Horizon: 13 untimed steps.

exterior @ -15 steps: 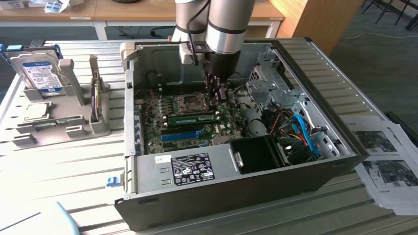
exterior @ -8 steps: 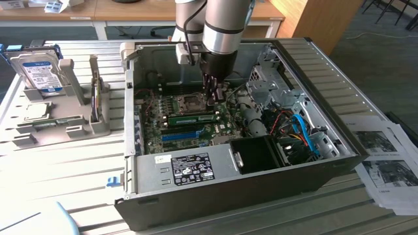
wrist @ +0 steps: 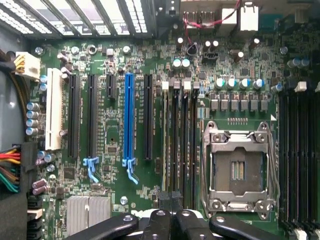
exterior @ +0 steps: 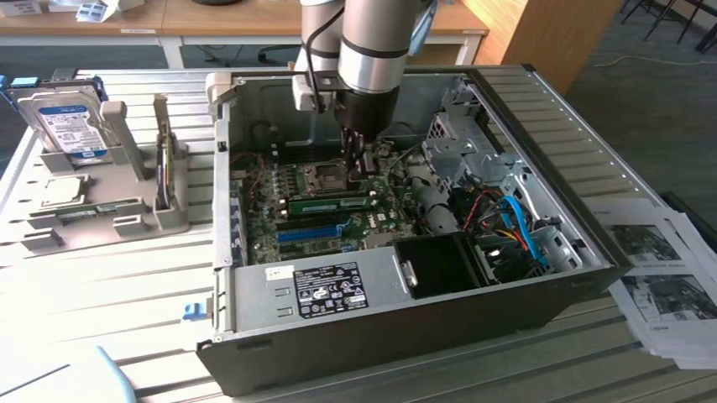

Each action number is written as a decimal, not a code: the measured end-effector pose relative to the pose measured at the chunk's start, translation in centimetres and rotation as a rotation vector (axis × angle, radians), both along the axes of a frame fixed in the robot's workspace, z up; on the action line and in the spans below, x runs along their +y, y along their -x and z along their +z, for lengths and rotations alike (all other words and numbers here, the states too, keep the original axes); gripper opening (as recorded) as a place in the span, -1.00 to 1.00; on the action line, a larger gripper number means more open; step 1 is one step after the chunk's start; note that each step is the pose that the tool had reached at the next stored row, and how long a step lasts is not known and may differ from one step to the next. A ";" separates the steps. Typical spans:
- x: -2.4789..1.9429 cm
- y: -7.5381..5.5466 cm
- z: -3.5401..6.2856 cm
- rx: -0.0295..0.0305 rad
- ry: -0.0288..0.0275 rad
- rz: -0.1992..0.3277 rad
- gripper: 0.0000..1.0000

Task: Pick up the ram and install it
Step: 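Insert the ram into the slot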

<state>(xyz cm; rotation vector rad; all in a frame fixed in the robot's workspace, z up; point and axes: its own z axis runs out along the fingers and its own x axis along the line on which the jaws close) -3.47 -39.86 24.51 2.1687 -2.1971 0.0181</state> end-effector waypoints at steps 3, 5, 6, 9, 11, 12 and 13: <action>0.00 0.5 0.00 -0.0010 0.0000 0.000 -0.81; 0.00 0.8 0.00 -0.0017 -0.0001 0.000 -0.81; 0.00 1.0 0.00 -0.0020 -0.0001 0.000 -0.81; 0.00 1.5 0.00 -0.0032 0.0000 0.000 -0.81; 0.00 1.8 0.00 -0.0041 0.0000 0.000 -0.81; 0.00 2.0 0.00 -0.0046 -0.0001 0.000 -0.81; 0.00 2.2 0.00 -0.0052 0.0000 0.000 -0.81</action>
